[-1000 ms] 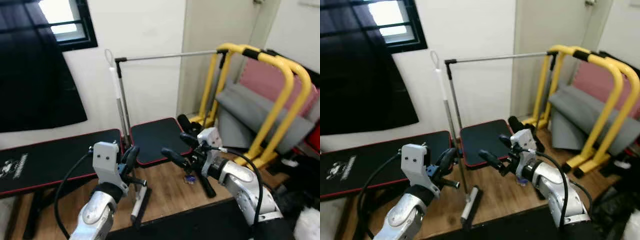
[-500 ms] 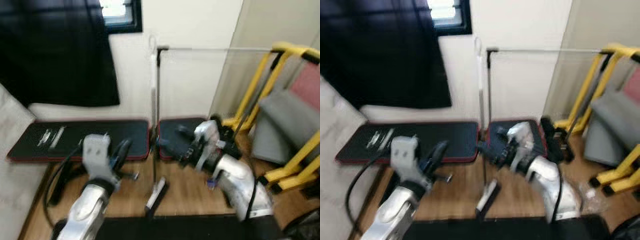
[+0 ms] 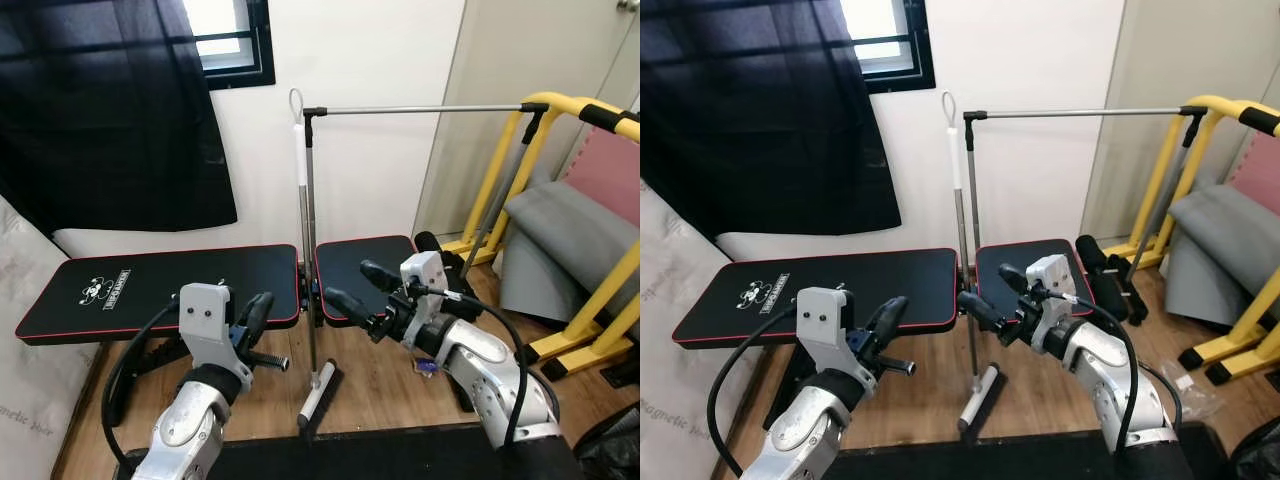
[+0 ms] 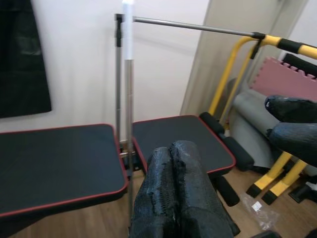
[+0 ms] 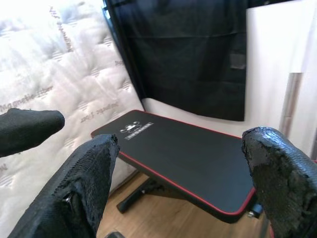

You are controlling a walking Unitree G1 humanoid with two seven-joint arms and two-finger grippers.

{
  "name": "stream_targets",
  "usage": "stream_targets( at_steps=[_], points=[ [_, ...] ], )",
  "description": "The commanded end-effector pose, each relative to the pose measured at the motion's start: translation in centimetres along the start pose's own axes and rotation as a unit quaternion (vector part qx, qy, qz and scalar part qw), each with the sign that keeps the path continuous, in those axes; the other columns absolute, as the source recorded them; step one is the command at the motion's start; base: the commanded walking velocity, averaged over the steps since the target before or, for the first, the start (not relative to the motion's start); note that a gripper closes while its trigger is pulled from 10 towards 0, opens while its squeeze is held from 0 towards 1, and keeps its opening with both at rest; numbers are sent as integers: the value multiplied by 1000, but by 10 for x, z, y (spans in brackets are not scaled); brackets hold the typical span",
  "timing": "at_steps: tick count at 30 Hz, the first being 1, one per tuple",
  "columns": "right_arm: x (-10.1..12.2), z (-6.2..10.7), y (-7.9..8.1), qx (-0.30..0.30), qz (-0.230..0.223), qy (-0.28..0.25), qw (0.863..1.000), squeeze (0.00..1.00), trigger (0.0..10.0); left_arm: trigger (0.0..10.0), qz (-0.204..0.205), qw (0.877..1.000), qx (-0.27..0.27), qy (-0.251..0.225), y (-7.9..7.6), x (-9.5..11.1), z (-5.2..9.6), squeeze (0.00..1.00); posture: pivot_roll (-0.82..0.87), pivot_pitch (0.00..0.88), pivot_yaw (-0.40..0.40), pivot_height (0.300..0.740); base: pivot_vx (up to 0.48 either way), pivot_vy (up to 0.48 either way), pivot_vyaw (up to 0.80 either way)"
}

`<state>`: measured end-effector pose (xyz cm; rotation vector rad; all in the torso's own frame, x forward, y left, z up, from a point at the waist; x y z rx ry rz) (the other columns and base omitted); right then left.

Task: Sweep floor

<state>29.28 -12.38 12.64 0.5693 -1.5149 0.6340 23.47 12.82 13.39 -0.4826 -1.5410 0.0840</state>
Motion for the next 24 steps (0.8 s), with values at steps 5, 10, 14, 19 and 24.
stream_targets(
  at_steps=[5,10,14,19,24],
  points=[
    [-1,0,1,4,-9,3,1000,0,10000,10000,-5,1000,-16,8,0,1,1,0,-77,0,-36,740,0,282,0],
    [-1,0,1,4,-10,3,1000,0,10000,10000,-5,1000,-16,9,0,1,1,0,-77,0,-36,740,0,284,0],
    [-1,0,1,4,-10,3,1000,0,10000,10000,-5,1000,-17,9,0,1,0,0,-78,0,-37,740,0,286,0],
    [-1,-1,1,4,-10,3,1000,0,10000,10000,-5,1000,-17,9,-1,1,0,0,-77,0,-39,740,0,284,0],
    [-1,-1,1,4,-10,4,1000,0,10000,10000,-5,1000,-17,9,-1,1,0,0,-78,0,-39,740,0,289,0]
  ],
)
Point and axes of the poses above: a point about 5 cm out from each wrist's last joint towards the gripper, its own z axis pointing back from the gripper into the wrist, its own x axis along the axis of the wrist's last joint, y = z × x, the point moved 1 cm from there along -z, pointing out of the wrist towards the gripper, and after that the axes turned 12 degrees about z, right-handed, at the moved point
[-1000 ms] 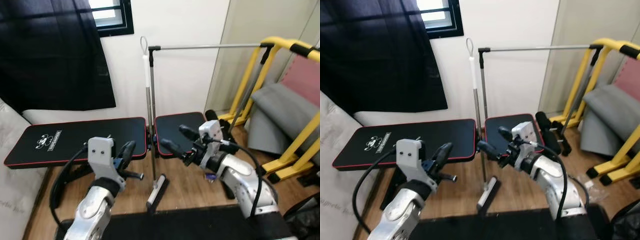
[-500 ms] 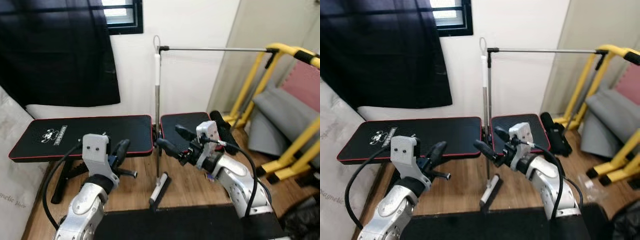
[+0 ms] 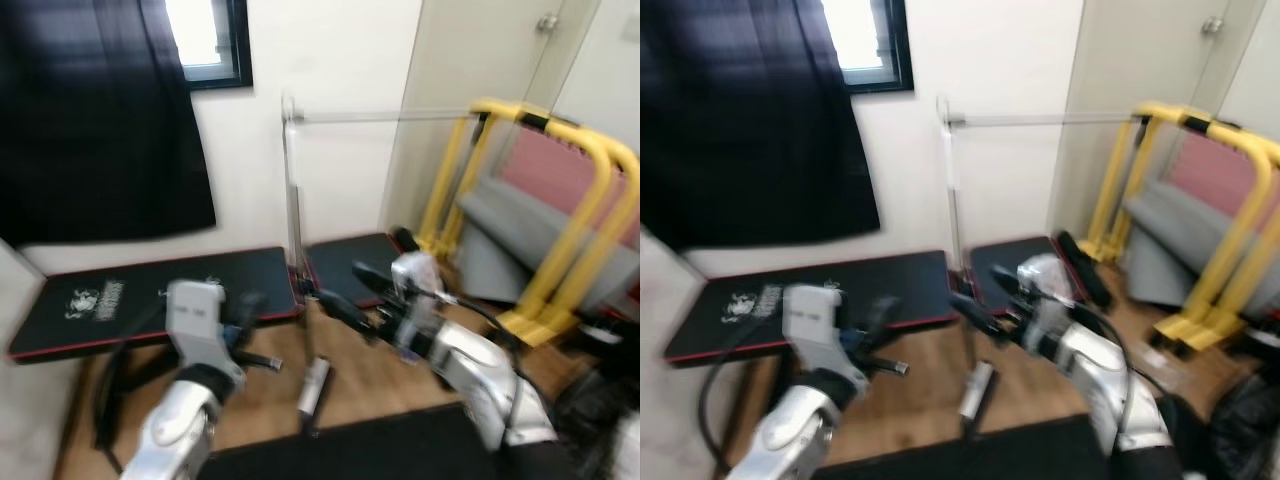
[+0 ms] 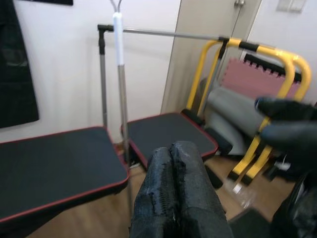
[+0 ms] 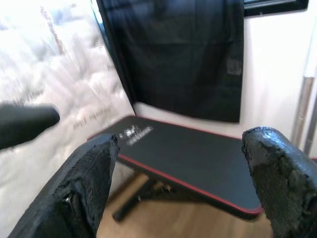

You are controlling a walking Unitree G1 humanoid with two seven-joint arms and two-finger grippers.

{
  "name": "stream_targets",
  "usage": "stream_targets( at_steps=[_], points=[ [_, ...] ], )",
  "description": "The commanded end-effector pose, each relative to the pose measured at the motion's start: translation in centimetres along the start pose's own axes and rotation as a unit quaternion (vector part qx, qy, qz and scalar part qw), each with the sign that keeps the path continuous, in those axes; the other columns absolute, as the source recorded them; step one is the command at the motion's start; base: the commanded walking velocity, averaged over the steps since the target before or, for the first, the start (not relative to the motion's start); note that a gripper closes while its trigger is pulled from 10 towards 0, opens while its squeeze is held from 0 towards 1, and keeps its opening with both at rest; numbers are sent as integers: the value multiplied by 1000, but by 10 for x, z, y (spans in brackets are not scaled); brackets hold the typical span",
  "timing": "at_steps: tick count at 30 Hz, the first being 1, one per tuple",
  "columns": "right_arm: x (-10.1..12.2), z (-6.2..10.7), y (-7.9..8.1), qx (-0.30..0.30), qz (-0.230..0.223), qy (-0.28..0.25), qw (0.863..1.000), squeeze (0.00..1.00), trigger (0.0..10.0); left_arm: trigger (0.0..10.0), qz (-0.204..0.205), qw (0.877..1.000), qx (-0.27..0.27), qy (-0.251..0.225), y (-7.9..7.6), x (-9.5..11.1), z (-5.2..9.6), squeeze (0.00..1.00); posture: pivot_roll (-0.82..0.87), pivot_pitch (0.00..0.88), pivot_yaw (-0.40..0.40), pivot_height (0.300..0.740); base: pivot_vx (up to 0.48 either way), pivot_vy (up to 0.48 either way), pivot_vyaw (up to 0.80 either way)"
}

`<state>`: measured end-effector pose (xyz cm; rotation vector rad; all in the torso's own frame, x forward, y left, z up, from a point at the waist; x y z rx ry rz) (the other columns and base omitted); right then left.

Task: Sweep floor

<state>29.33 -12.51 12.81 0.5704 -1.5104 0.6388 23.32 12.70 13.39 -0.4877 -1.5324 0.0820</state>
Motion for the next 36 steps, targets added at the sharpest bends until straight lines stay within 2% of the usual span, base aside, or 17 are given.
stream_targets(
  at_steps=[1,7,22,28,36],
  points=[
    [-2,-1,2,2,-11,2,1000,0,10000,10000,-6,1000,-16,5,1,1,-1,0,-78,0,-38,740,0,289,0],
    [-3,-1,2,3,-11,3,1000,0,10000,10000,-5,1000,-16,6,0,1,-1,0,-78,0,-39,740,0,279,0],
    [-4,-1,3,0,-17,15,1000,0,10000,10000,-11,1000,-16,-2,0,4,1,0,-74,0,-36,740,0,0,0],
    [-5,-2,3,0,-11,21,1000,0,10000,10000,-12,1000,-14,-3,1,4,1,0,-71,0,-36,740,311,0,-667],
    [-2,-2,4,-1,-8,12,1000,0,10000,10000,-13,1000,-12,-3,2,4,2,0,-68,0,-33,740,342,0,0]
  ],
)
Point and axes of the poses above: a point about 5 cm out from each wrist's last joint towards the gripper, its own z axis pointing back from the gripper into the wrist, its own x axis along the axis of the wrist's last joint, y = z × x, the point moved 1 cm from there along -z, pointing out of the wrist towards the gripper, and after that the axes turned 12 degrees about z, right-handed, at the moved point
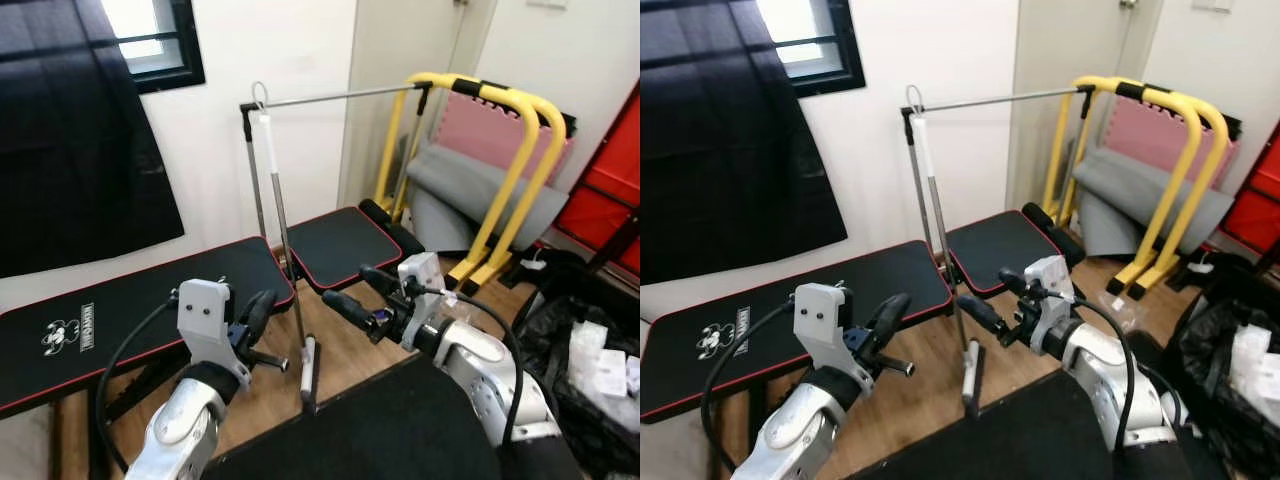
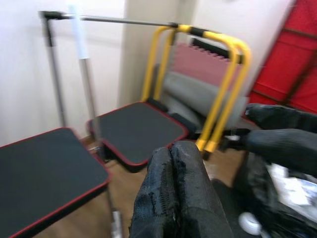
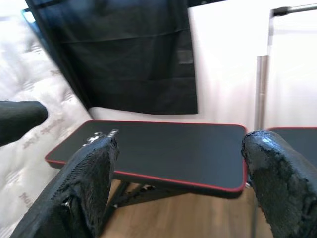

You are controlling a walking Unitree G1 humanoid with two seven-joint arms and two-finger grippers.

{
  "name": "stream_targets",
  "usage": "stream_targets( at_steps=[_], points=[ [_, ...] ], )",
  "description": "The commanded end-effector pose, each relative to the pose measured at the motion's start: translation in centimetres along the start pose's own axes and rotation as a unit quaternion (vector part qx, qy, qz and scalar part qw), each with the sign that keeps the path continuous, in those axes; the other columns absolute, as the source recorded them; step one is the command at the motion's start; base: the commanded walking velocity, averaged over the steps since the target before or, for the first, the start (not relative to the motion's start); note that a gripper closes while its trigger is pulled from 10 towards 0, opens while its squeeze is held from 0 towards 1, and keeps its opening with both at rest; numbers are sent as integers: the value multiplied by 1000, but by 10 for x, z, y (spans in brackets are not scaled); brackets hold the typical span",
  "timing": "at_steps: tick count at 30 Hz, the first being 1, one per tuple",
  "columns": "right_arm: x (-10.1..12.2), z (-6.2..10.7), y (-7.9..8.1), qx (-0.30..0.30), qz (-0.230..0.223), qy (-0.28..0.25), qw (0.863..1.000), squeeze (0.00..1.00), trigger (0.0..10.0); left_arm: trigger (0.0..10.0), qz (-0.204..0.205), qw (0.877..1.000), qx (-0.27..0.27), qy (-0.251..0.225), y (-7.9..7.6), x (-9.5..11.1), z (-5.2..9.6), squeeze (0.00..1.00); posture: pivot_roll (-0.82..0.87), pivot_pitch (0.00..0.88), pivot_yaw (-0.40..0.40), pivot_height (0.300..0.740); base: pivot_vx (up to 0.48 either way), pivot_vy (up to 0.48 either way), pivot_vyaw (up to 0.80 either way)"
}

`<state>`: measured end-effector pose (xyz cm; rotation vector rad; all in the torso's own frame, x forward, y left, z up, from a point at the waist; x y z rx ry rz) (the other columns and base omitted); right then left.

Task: Sweep floor

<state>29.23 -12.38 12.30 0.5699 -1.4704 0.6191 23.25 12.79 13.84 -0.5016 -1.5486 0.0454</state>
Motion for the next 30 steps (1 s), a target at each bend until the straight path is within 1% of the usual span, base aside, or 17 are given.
stream_targets(
  at_steps=[1,4,5,9,11,19,22,26,28,30],
  points=[
    [3,-2,2,4,5,-5,1000,0,10000,10000,-5,1000,4,2,3,0,1,0,-68,0,-33,740,349,0,0],
    [4,-1,3,7,18,-4,1000,0,10000,10000,-5,1000,4,2,3,0,1,0,-68,0,-33,740,351,0,0],
    [4,-1,4,10,26,-2,1000,0,10000,10000,-5,1000,4,3,3,0,1,0,-65,0,-33,740,349,0,800],
    [4,-1,4,10,23,-5,1000,0,10000,10000,-5,1000,4,3,3,0,2,0,-65,0,-33,740,349,0,781],
    [5,-1,3,2,11,-5,1000,0,10000,10000,-5,1000,4,3,3,0,2,0,-64,0,-33,740,349,0,0],
    [6,-2,0,-16,23,7,1000,0,10000,10000,-4,1000,2,5,1,0,3,0,-63,0,-34,740,345,0,0],
    [13,-5,-8,-57,47,7,997,0,10000,10000,-3,1000,0,5,0,0,4,0,-61,0,-35,740,340,0,0],
    [17,-7,-12,-79,64,9,995,0,10000,10000,-3,1000,0,6,0,0,5,0,-60,0,-34,740,339,0,0],
    [22,-12,-18,-110,81,22,990,0,10000,10000,-1,1000,-2,6,-2,1,6,0,-54,0,-36,740,337,0,0],
    [25,-16,-21,-129,85,36,987,0,10000,10000,1,1000,-5,5,-3,1,8,0,-49,0,-39,740,337,0,0]
  ],
)
Point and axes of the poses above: a point about 5 cm out from each wrist's last joint towards the gripper, its own z axis pointing back from the gripper into the wrist, its own x axis along the axis of the wrist's last joint, y = z × x, the point moved 1 cm from there along -z, pointing out of the wrist towards the gripper, and after that the axes turned 12 degrees about z, right-handed, at the moved point
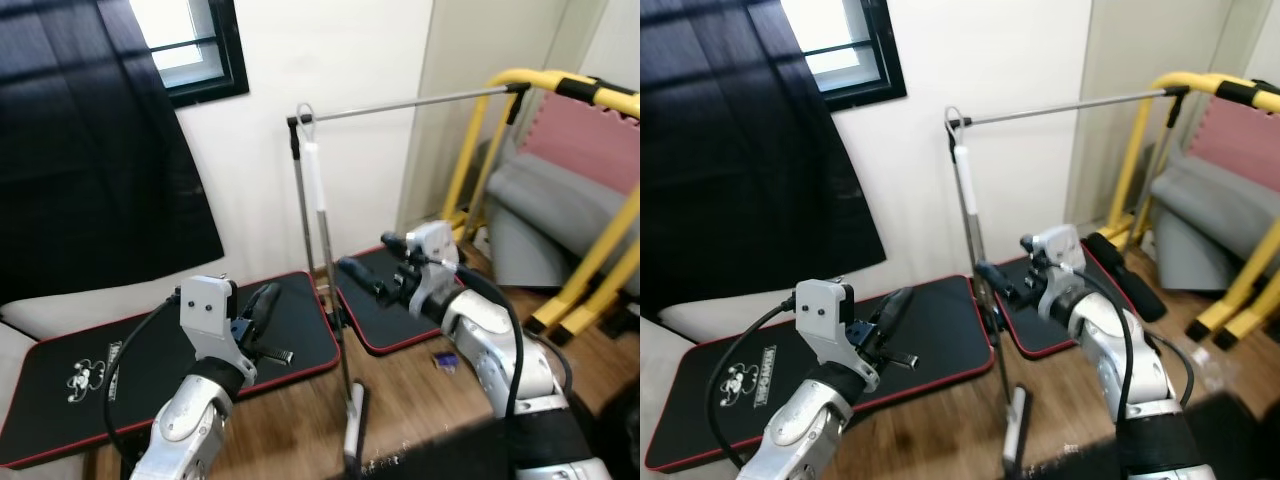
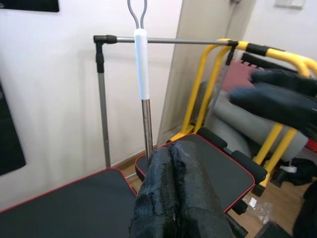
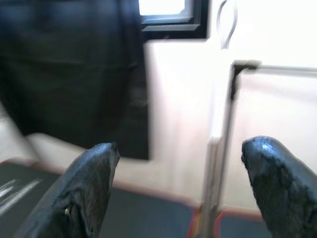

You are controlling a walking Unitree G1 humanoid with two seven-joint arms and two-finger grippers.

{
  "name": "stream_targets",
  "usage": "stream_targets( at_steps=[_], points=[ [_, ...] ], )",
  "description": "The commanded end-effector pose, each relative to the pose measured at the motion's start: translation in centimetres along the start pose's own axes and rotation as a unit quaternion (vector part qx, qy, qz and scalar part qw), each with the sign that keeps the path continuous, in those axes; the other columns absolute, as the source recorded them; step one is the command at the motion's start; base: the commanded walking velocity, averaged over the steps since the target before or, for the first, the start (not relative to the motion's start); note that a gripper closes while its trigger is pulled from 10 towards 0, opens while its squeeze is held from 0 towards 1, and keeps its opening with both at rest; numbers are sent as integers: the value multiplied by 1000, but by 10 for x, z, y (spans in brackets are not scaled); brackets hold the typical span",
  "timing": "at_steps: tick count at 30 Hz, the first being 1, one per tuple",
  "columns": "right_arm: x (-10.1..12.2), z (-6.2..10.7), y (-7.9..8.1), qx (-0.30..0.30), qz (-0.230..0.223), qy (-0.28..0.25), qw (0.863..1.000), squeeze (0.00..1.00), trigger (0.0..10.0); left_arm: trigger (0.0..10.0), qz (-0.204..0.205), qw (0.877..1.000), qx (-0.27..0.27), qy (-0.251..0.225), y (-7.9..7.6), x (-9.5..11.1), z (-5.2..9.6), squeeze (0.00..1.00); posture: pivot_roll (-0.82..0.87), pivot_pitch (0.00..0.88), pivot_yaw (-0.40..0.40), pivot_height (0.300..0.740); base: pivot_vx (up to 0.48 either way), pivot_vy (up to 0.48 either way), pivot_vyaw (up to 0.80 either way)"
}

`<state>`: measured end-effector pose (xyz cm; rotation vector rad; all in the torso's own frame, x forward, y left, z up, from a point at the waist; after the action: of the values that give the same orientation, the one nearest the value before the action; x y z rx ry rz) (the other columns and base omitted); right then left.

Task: Sweep floor

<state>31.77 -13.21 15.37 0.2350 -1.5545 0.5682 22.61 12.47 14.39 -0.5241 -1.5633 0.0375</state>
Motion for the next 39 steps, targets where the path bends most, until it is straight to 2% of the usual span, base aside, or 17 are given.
stream_targets(
  at_steps=[1,4,7,14,16,18,22,23,24,25,26,28,32,33,34,37,39],
  points=[
    [-4,-4,4,-7,-2,28,1000,0,10000,10000,-2,1000,5,12,3,-2,3,0,-49,0,-39,740,337,0,0],
    [-3,-6,3,-16,-2,38,999,0,10000,10000,0,1000,3,12,2,-2,4,0,-46,0,-38,740,305,0,0],
    [-2,-12,-3,-47,26,78,996,0,10000,10000,6,1000,-11,14,-4,0,9,0,-37,2,-42,740,0,0,0],
    [-3,-29,0,-50,3,102,994,0,10000,10000,-8,999,-39,28,-19,2,18,0,-19,53,-59,740,0,0,0],
    [0,-36,0,-60,7,96,993,0,10000,10000,-24,997,-59,39,-27,3,23,0,-13,69,-64,740,0,0,0],
    [2,-45,0,-57,3,107,993,0,10000,10000,-67,994,-77,44,-34,8,29,0,-1,105,-68,740,0,0,0],
    [8,-58,-2,-58,-9,108,992,0,10000,10000,-101,991,-86,37,-39,18,33,0,18,153,-76,740,0,0,0],
    [10,-65,-4,-68,-12,106,992,565,10000,10000,-95,991,-89,36,-40,20,34,0,28,175,-82,740,0,0,0],
    [12,-68,-5,-74,-13,104,992,843,10000,10000,-90,991,-92,35,-42,21,35,0,30,181,-83,740,0,0,0],
    [12,-68,-5,-74,-13,104,992,843,10000,10000,-90,991,-92,35,-42,21,35,0,30,181,-83,740,0,0,0],
    [14,-72,-6,-80,-11,101,992,1000,10000,10000,-85,991,-96,37,-46,21,39,0,35,206,-87,740,0,0,0],
    [22,-81,-8,-84,-10,90,992,1000,10000,10000,-72,992,-98,39,-55,21,48,0,53,236,-96,740,0,0,0],
    [28,-87,-7,-80,-6,81,993,1000,10000,10000,-62,993,-95,42,-59,22,53,0,71,261,-104,740,0,0,0],
    [31,-91,-6,-77,-2,75,994,0,10000,10000,-59,993,-93,44,-62,24,57,0,82,274,-104,740,0,0,0],
    [39,-97,-2,-64,1,55,996,0,10000,10000,-56,993,-92,48,-65,26,63,0,90,284,-105,740,0,0,0],
    [43,-99,0,-54,-2,44,998,0,10000,10000,-54,993,-92,48,-66,27,64,0,91,285,-106,740,0,0,0],
    [54,-98,-2,-40,-12,9,999,0,10000,10000,-46,994,-86,49,-64,27,63,0,70,270,-103,740,0,0,0]
  ],
)
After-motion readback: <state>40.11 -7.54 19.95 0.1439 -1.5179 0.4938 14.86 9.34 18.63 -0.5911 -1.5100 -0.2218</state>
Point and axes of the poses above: a point about 5 cm out from each wrist's last joint towards the gripper, its own z axis pointing back from the gripper into the wrist, its own x axis along the axis of the wrist's last joint, y = z × x, the point moved 1 cm from there along -z, pointing out of the wrist towards the gripper, and after that the axes turned 12 degrees about z, right-handed, at the moved point
